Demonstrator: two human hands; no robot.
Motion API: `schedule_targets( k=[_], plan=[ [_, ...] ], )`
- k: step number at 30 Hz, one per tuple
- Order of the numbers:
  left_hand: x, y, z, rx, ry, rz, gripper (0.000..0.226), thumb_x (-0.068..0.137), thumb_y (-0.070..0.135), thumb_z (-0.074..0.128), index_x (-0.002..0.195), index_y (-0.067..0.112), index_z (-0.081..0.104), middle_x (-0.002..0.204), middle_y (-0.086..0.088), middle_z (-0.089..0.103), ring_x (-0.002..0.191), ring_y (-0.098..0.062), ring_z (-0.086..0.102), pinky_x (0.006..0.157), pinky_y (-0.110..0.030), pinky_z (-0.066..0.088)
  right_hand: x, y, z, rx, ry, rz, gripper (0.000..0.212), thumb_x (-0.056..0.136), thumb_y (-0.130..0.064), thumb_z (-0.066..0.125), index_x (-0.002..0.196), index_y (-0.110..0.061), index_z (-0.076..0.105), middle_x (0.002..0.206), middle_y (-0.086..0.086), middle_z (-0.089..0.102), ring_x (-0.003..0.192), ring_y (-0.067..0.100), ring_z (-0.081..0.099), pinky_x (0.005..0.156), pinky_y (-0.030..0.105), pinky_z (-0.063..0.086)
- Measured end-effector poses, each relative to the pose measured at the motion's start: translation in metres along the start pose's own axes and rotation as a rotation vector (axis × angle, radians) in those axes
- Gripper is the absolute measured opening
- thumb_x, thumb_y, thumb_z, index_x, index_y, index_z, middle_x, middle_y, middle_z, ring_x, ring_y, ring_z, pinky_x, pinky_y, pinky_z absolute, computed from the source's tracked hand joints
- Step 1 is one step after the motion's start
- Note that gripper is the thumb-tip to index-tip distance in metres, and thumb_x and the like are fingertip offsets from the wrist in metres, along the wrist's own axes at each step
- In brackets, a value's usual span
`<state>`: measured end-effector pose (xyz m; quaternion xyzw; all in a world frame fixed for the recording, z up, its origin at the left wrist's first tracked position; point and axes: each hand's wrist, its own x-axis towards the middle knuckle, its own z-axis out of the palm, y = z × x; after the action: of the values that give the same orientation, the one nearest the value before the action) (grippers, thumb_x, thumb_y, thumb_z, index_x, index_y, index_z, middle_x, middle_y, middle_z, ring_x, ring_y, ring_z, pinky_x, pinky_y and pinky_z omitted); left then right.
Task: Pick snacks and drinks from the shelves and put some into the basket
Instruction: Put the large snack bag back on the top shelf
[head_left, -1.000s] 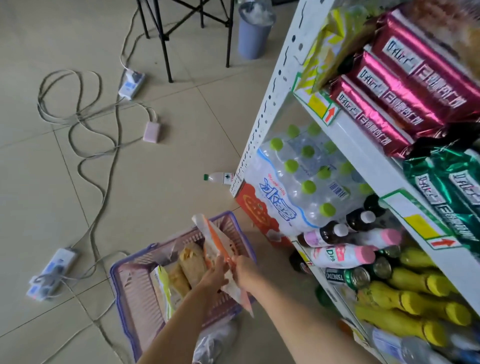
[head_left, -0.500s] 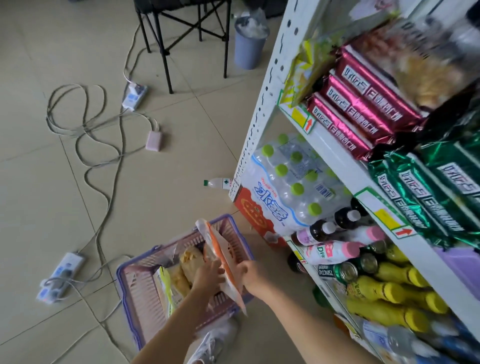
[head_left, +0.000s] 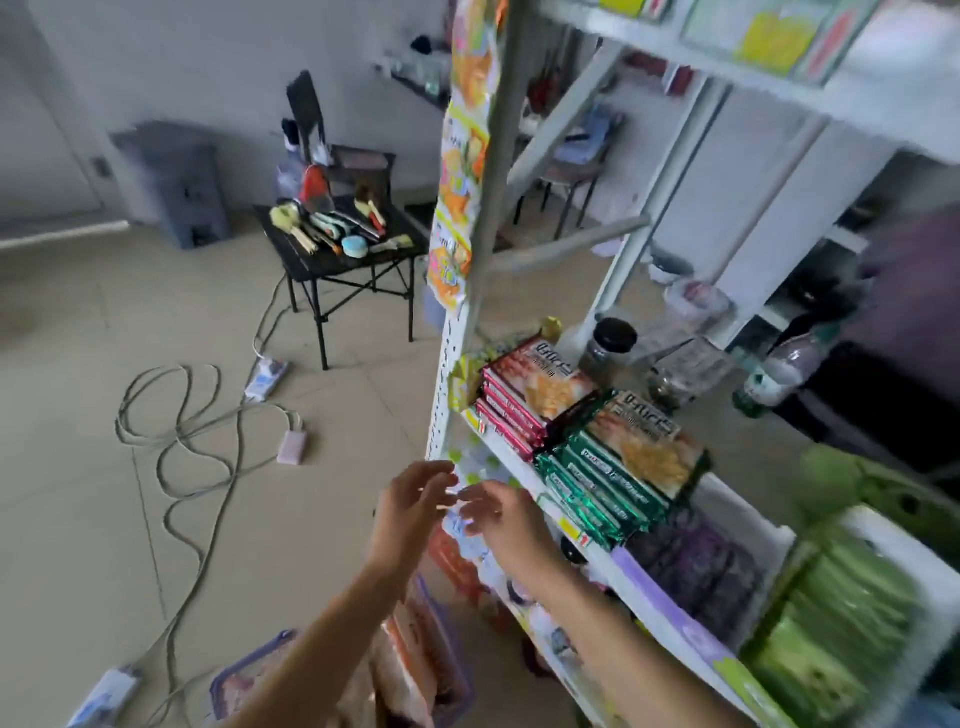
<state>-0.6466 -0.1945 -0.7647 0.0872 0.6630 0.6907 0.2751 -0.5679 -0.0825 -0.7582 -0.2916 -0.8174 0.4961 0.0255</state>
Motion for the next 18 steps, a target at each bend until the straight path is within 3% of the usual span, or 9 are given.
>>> schedule_targets(
  k=[3, 7, 9, 11, 13, 18],
  plan=[
    [-0.026, 0.091, 0.018, 0.0, -0.053, 0.204, 0.019, 0.098, 0.002, 0.051, 0.094, 0.011, 0.067, 0.087, -0.007, 0.07, 0.067, -0.009, 0.066, 0.066, -0.023, 0.053, -0.04, -0.07, -0.062, 0.066, 0.077, -0.17, 0.032, 0.09, -0.005, 0.053, 0.081, -0.033, 0.066, 0.084, 0.001, 0.074, 0.077, 0.016, 0.07, 0.081, 0.043, 0.058],
    [-0.071, 0.209, 0.042, -0.012, -0.137, 0.47, 0.017, 0.097, 0.001, 0.051, 0.097, 0.006, 0.066, 0.09, -0.011, 0.07, 0.069, -0.012, 0.065, 0.068, -0.025, 0.054, -0.099, -0.155, -0.138, 0.037, 0.218, -0.426, 0.021, 0.091, -0.024, 0.055, 0.084, -0.039, 0.068, 0.082, -0.011, 0.073, 0.079, 0.006, 0.068, 0.079, 0.036, 0.055],
    [-0.098, 0.266, 0.053, -0.004, -0.178, 0.62, 0.017, 0.096, 0.004, 0.052, 0.1, 0.007, 0.068, 0.092, -0.009, 0.073, 0.074, -0.017, 0.067, 0.074, -0.032, 0.055, -0.129, -0.197, -0.18, 0.021, 0.301, -0.542, 0.024, 0.095, -0.021, 0.057, 0.086, -0.041, 0.067, 0.087, -0.017, 0.073, 0.084, 0.002, 0.068, 0.083, 0.03, 0.055],
    [-0.127, 0.32, 0.063, 0.008, -0.214, 0.753, 0.017, 0.097, 0.005, 0.053, 0.104, 0.007, 0.069, 0.096, -0.01, 0.073, 0.081, -0.02, 0.068, 0.077, -0.033, 0.057, -0.161, -0.238, -0.221, 0.003, 0.386, -0.659, 0.023, 0.099, -0.019, 0.056, 0.097, -0.04, 0.067, 0.094, -0.014, 0.073, 0.089, 0.004, 0.069, 0.087, 0.032, 0.055],
    [-0.151, 0.373, 0.074, 0.004, -0.239, 0.886, 0.017, 0.097, 0.005, 0.053, 0.104, 0.006, 0.069, 0.097, -0.01, 0.073, 0.081, -0.019, 0.068, 0.077, -0.029, 0.057, -0.19, -0.278, -0.26, -0.004, 0.466, -0.772, 0.019, 0.099, -0.018, 0.055, 0.106, -0.028, 0.069, 0.097, -0.008, 0.073, 0.09, 0.009, 0.069, 0.086, 0.035, 0.056],
    [-0.179, 0.488, 0.106, 0.046, -0.32, 1.131, 0.013, 0.096, 0.01, 0.059, 0.105, 0.016, 0.067, 0.101, -0.013, 0.069, 0.081, -0.019, 0.066, 0.078, -0.033, 0.056, -0.235, -0.364, -0.338, -0.154, 0.688, -0.938, 0.019, 0.097, -0.014, 0.056, 0.108, -0.022, 0.07, 0.098, -0.006, 0.073, 0.091, 0.006, 0.068, 0.087, 0.031, 0.054]
  ],
)
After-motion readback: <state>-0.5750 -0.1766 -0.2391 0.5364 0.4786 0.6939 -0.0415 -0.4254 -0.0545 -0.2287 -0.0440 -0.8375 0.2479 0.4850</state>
